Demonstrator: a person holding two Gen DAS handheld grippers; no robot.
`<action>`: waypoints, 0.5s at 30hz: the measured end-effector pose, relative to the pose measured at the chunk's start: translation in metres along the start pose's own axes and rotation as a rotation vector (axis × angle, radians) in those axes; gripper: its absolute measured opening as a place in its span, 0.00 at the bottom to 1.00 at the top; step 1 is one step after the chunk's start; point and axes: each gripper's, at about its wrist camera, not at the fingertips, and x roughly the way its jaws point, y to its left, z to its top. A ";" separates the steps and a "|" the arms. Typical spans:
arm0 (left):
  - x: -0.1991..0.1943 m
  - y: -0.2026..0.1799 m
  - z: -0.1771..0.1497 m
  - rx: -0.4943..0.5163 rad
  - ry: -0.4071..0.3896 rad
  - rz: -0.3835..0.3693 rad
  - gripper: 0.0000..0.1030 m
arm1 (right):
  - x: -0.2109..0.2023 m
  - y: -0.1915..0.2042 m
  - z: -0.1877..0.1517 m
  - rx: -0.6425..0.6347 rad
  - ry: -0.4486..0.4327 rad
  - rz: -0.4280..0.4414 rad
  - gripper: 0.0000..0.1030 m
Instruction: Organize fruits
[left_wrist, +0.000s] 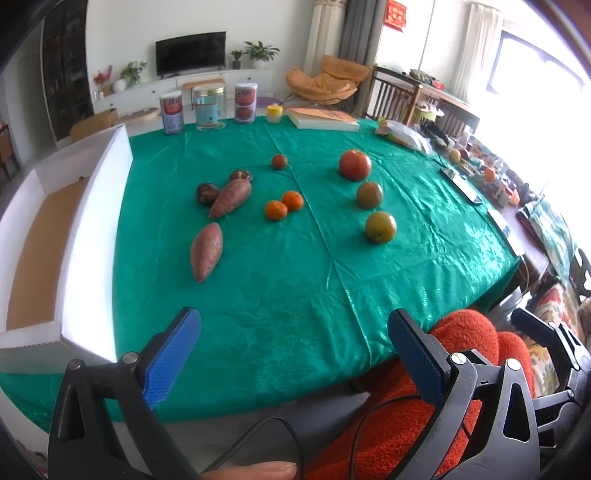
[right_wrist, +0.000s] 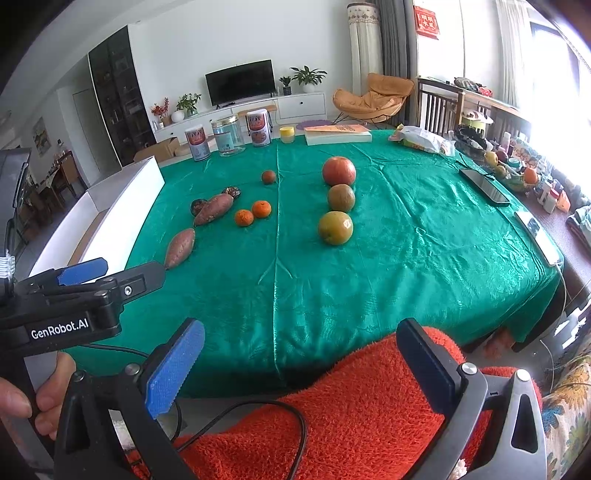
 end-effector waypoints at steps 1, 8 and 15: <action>0.000 0.000 0.000 0.000 0.001 0.000 0.99 | 0.001 0.000 0.000 -0.001 0.002 0.001 1.00; 0.002 0.000 -0.002 0.001 0.000 0.004 0.99 | 0.002 0.000 0.000 0.001 0.003 0.002 1.00; 0.000 -0.001 -0.001 0.000 -0.008 0.002 0.99 | 0.000 0.000 0.000 -0.001 -0.004 0.003 1.00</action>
